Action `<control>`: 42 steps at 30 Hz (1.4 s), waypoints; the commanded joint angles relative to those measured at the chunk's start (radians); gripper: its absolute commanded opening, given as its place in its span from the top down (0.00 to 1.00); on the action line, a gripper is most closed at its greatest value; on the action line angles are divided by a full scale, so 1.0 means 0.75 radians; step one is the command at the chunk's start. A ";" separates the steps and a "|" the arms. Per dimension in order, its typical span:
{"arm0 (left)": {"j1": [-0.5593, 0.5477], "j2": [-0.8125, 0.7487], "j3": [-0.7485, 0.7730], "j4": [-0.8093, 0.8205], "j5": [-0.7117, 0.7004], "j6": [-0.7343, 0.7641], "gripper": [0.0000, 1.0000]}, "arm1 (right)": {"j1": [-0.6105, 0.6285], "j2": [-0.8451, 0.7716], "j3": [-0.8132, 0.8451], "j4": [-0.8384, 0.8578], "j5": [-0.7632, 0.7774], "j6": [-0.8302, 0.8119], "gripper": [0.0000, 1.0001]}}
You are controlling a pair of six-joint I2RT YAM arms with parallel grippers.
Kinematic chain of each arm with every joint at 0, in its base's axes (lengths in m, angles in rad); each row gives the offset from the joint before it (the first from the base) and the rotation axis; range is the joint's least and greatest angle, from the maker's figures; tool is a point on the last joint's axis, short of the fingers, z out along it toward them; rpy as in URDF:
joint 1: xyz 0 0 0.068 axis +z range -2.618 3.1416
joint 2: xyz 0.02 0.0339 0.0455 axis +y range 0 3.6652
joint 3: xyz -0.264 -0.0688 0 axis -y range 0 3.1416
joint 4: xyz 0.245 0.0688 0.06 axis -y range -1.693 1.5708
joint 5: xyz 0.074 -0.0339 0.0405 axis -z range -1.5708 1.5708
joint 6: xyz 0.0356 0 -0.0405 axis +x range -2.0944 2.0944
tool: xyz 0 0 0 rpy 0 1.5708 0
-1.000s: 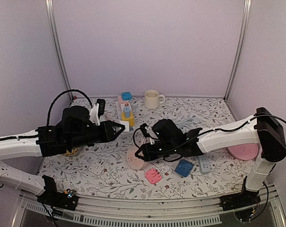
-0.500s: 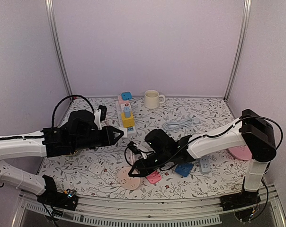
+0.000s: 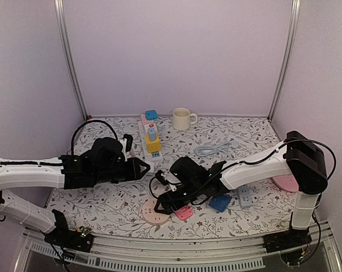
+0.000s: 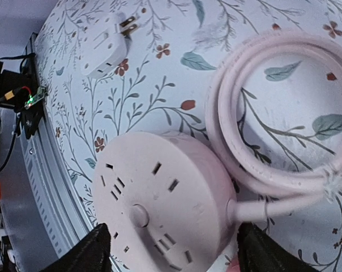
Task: Pull the plug off the socket
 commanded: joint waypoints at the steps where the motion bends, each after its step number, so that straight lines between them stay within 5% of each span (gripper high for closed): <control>1: 0.023 0.026 -0.050 0.000 -0.009 -0.036 1.00 | 0.003 -0.088 -0.001 -0.067 0.150 -0.024 0.15; 12: 0.104 0.104 -0.177 0.044 0.062 -0.100 0.95 | 0.002 -0.181 -0.037 -0.171 0.332 -0.019 0.07; 21: 0.116 0.199 -0.199 0.082 0.098 -0.112 0.81 | 0.003 -0.297 -0.063 -0.212 0.453 -0.026 0.06; 27: 0.118 0.195 -0.212 0.002 0.050 -0.142 0.63 | 0.001 -0.346 -0.070 -0.226 0.513 -0.032 0.04; 37: 0.094 0.031 -0.262 -0.116 -0.026 -0.209 0.11 | -0.011 -0.479 -0.101 -0.233 0.637 -0.026 0.01; 42: 0.046 -0.052 -0.154 -0.240 -0.162 -0.167 0.03 | -0.027 -0.555 -0.136 -0.233 0.692 -0.010 0.00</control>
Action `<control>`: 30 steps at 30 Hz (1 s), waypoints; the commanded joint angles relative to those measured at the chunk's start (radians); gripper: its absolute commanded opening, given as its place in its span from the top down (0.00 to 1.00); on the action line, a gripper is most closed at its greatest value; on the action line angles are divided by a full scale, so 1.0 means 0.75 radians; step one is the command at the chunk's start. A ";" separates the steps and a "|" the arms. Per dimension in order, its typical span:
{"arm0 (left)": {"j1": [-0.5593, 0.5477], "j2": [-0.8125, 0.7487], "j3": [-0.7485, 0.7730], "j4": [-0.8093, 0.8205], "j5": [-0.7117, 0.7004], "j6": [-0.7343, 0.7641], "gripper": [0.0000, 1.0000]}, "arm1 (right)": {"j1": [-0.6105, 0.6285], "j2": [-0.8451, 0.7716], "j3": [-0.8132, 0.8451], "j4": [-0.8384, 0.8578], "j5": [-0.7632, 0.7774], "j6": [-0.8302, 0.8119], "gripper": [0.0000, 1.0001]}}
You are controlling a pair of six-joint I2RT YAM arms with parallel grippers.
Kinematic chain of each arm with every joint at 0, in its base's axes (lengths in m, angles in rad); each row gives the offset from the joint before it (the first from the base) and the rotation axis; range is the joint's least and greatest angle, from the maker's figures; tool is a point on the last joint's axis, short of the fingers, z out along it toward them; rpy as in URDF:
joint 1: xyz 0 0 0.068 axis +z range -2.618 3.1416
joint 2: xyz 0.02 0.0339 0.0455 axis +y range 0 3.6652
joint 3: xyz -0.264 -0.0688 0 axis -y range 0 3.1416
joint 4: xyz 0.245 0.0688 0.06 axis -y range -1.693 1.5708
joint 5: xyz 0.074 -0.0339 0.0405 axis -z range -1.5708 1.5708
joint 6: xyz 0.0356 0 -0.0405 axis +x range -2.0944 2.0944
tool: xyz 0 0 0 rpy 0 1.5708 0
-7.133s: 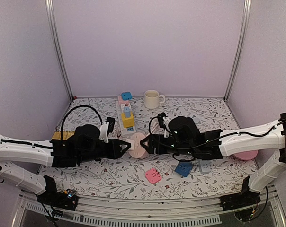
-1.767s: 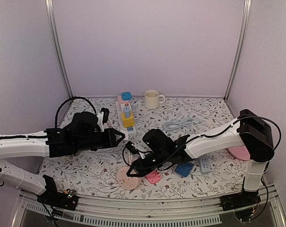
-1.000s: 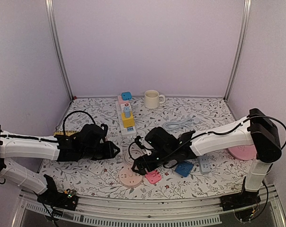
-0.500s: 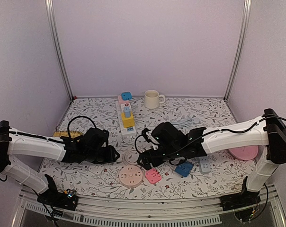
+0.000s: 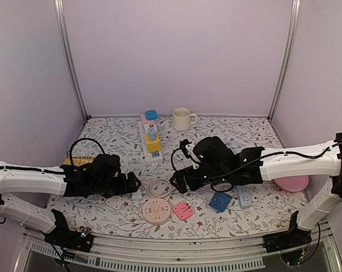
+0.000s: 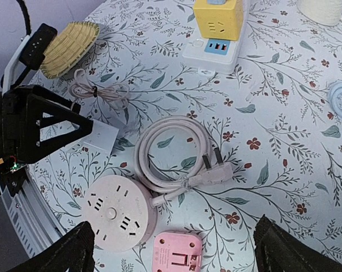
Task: Pull the plug off the socket
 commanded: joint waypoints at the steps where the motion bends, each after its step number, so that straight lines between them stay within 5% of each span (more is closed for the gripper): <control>1: -0.041 -0.055 0.130 -0.135 -0.165 0.045 0.03 | -0.021 -0.093 -0.052 -0.009 0.090 0.014 0.00; 13: -0.026 0.190 0.515 -0.165 -0.343 0.294 0.03 | -0.056 -0.318 -0.191 0.030 0.166 0.094 0.01; 30: 0.236 0.987 1.276 -0.266 -0.414 0.547 0.03 | -0.067 -0.434 -0.294 0.065 0.160 0.138 0.01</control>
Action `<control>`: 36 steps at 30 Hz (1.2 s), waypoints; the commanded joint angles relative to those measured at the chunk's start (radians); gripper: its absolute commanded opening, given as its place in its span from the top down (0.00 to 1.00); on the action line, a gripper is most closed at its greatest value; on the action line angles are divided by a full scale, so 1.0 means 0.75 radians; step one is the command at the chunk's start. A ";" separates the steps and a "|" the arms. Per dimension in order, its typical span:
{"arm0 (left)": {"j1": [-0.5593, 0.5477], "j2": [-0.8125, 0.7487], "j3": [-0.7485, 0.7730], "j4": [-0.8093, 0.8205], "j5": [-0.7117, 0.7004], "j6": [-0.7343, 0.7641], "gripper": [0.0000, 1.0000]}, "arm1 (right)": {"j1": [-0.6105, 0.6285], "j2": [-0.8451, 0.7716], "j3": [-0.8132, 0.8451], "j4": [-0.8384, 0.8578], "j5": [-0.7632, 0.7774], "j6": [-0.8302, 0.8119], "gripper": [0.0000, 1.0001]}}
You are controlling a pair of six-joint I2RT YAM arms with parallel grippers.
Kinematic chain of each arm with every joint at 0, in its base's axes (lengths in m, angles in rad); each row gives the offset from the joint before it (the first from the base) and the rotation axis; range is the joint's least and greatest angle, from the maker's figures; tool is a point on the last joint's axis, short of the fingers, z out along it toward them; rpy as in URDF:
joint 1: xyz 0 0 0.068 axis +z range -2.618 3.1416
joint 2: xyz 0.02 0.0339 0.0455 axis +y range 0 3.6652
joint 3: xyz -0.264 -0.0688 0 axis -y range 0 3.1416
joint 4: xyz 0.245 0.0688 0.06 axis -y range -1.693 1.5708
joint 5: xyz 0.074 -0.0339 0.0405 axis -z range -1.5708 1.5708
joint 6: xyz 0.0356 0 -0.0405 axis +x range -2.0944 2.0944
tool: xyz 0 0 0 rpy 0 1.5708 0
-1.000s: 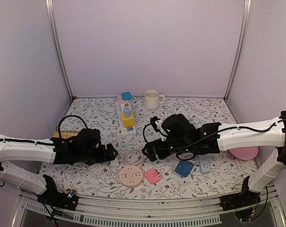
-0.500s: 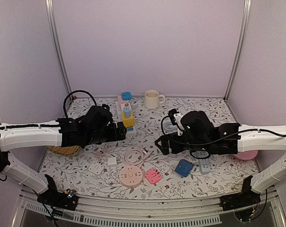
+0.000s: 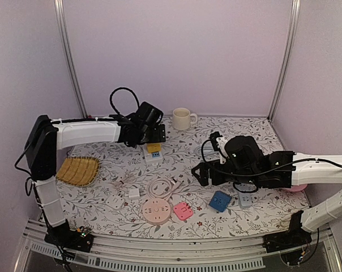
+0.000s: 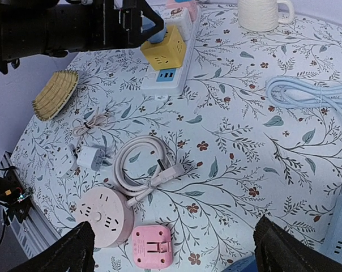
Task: Pull the plug off the socket
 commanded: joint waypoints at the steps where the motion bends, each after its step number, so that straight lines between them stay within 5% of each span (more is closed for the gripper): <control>1: 0.057 0.129 0.101 -0.066 0.000 0.051 0.03 | -0.010 -0.028 -0.021 0.045 0.006 0.014 0.01; 11: 0.110 0.353 0.250 -0.028 0.116 0.107 0.05 | -0.009 -0.011 -0.015 0.063 -0.009 0.013 0.01; 22: 0.093 0.366 0.150 -0.002 0.110 0.095 0.60 | -0.011 0.055 0.002 0.074 -0.032 0.017 0.01; 36: -0.148 0.182 -0.180 0.074 0.238 -0.001 0.64 | -0.011 0.110 0.025 0.080 -0.052 0.022 0.01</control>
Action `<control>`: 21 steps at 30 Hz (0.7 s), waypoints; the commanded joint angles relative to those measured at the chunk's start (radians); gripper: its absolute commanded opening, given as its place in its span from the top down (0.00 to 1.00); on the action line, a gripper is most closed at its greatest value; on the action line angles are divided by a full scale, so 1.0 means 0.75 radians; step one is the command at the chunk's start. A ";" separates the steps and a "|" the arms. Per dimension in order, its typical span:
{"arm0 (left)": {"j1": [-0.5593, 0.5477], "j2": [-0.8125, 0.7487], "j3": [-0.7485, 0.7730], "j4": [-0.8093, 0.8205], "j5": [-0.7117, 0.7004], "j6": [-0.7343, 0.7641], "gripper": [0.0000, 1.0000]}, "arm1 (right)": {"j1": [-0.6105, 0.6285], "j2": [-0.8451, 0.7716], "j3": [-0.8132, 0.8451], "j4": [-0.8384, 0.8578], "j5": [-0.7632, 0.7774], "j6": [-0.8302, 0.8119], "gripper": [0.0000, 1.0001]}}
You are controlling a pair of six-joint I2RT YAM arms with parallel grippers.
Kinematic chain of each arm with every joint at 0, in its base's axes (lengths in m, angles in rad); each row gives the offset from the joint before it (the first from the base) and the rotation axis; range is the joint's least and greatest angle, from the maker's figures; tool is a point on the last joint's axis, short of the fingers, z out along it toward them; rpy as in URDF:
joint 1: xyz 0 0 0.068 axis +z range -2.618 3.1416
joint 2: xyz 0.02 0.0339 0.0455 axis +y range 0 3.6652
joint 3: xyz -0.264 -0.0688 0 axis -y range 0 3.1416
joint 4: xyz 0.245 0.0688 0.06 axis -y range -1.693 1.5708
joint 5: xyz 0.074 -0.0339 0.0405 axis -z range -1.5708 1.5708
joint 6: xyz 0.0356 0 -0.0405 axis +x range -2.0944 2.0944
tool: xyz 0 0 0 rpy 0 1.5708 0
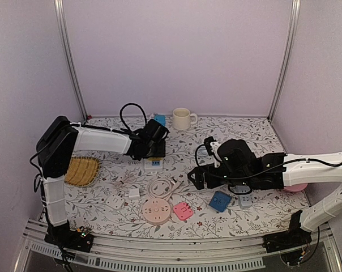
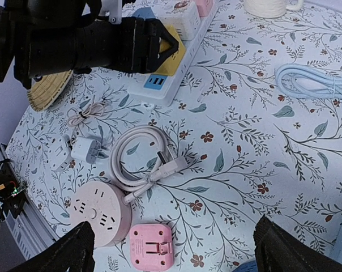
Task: Pull the plug off the socket
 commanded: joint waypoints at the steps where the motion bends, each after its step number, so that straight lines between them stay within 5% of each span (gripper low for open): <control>1: -0.155 -0.023 -0.111 -0.096 0.186 -0.047 0.64 | -0.008 0.012 0.032 0.030 -0.012 0.017 0.01; 10: -0.305 -0.136 -0.198 -0.109 0.239 -0.092 0.61 | -0.008 0.005 0.032 0.031 0.007 0.022 0.01; 21: -0.301 -0.152 0.023 -0.243 0.113 0.026 0.59 | -0.163 0.035 -0.030 0.144 -0.128 0.081 0.01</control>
